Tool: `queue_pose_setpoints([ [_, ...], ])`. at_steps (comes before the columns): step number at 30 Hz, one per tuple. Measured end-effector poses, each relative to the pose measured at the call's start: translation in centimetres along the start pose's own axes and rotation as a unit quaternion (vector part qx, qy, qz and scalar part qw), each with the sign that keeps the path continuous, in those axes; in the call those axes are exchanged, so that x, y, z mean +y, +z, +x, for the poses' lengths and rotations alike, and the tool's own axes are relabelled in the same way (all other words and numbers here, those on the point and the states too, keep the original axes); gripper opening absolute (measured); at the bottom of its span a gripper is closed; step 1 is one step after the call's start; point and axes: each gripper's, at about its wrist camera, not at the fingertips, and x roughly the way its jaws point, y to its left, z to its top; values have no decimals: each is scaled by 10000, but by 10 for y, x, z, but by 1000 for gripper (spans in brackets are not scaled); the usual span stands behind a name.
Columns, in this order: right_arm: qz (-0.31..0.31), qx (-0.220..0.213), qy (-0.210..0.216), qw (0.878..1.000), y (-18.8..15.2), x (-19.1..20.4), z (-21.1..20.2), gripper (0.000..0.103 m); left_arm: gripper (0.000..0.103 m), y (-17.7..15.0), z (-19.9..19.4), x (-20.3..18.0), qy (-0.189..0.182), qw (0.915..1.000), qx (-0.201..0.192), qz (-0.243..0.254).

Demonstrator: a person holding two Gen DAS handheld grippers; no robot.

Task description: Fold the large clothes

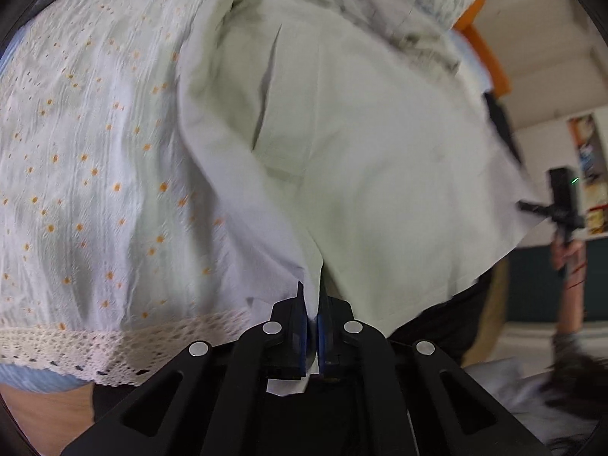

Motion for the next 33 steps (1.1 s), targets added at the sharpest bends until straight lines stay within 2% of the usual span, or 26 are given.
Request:
queue_pose_setpoints([
  [7,-188,-418,203,9987,23,18,-15,11,8,31,-35,-25,-605,9963,-602,52],
  [15,-261,-981,521,9935,67,34,-50,11,8,77,-71,-47,-1157,9838,-1359,159],
  [19,-258,-1088,571,9921,89,37,-60,11,8,108,-71,-60,-1372,9781,-1566,59],
  [26,-188,-1339,543,9893,146,47,-80,11,8,173,-101,-64,-1302,9677,-2154,133],
  [33,-71,-1807,454,9825,237,61,-117,10,8,250,-138,-68,-936,9535,-2850,276],
])
